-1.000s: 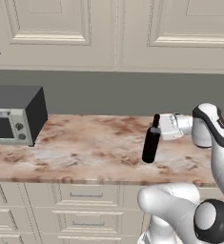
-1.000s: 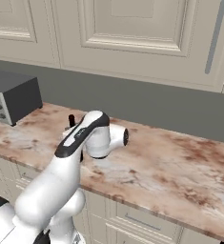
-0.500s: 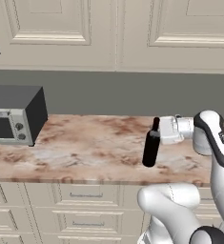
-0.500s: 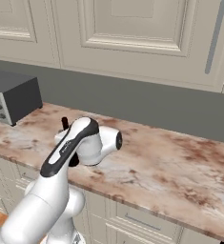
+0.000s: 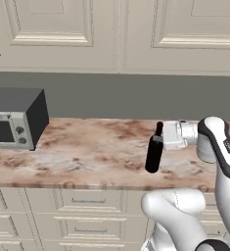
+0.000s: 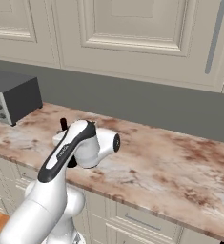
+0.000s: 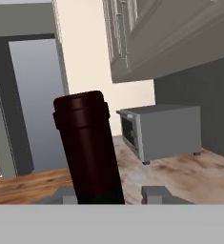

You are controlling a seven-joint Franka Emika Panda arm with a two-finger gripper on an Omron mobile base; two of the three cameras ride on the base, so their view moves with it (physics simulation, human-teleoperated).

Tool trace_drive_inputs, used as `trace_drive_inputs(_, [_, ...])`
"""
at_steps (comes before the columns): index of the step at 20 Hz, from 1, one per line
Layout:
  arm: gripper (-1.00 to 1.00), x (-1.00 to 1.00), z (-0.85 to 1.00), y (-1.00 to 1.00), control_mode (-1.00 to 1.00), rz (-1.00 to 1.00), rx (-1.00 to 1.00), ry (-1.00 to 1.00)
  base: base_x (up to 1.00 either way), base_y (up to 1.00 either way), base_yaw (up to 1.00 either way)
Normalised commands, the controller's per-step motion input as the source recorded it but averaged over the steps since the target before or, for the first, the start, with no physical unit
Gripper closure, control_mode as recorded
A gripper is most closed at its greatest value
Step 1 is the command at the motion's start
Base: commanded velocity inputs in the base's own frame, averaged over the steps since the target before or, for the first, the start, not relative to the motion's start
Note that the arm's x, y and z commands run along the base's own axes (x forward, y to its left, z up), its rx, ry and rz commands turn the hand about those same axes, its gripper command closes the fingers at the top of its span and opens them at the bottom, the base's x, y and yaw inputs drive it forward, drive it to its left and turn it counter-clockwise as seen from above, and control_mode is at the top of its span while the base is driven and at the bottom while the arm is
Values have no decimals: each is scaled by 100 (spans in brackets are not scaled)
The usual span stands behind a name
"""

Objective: There is a wine glass and glass cup on the dining counter. Place the wine bottle next to the wine glass and the juice bottle next to the glass cup.

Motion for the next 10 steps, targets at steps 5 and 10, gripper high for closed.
trace_drive_inputs(5, [100,0,0,0,100,0,0,0,-63,7,0])
trace_drive_inputs(10, [100,0,0,0,100,0,0,0,-71,5,21])
